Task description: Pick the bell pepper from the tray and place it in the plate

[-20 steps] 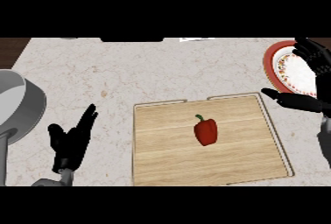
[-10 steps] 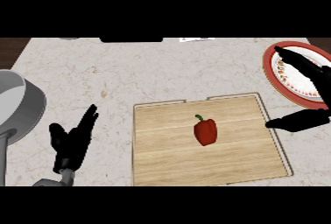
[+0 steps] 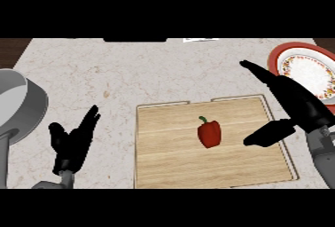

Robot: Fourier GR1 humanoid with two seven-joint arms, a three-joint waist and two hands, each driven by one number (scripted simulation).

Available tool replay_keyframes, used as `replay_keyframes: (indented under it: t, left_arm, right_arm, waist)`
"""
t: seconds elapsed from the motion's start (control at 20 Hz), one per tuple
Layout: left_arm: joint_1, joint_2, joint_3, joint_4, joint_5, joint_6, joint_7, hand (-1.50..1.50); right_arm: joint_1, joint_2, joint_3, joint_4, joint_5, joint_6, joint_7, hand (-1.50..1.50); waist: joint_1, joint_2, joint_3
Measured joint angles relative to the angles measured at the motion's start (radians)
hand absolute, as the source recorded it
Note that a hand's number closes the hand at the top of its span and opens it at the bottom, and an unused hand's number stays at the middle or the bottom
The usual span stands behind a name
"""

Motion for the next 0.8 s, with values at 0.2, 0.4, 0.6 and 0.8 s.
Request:
replay_keyframes:
  t: [0.2,0.4,0.6,0.8]
  left_arm:
    - [-0.006,-0.010,0.009,0.002,-0.007,-0.012,0.014,0.00]
    - [-0.001,-0.020,0.018,0.007,-0.022,-0.024,0.001,0.00]
    - [0.015,-0.034,0.026,-0.001,-0.043,-0.027,-0.015,0.00]
    - [0.009,-0.048,0.034,-0.023,-0.057,-0.018,0.033,0.00]
  right_arm:
    - [0.001,0.064,0.064,-0.042,0.087,0.001,0.100,-1.50]
    - [-0.013,0.123,0.090,-0.026,0.119,0.039,0.169,-1.50]
    - [0.029,0.162,0.099,-0.021,0.142,0.065,0.165,-1.50]
    - [0.056,0.222,0.119,-0.025,0.192,0.070,0.174,-1.50]
  waist:
    - [-0.002,0.000,0.001]
    - [-0.001,0.000,0.002]
    - [-0.002,0.000,0.002]
    - [-0.003,0.001,0.001]
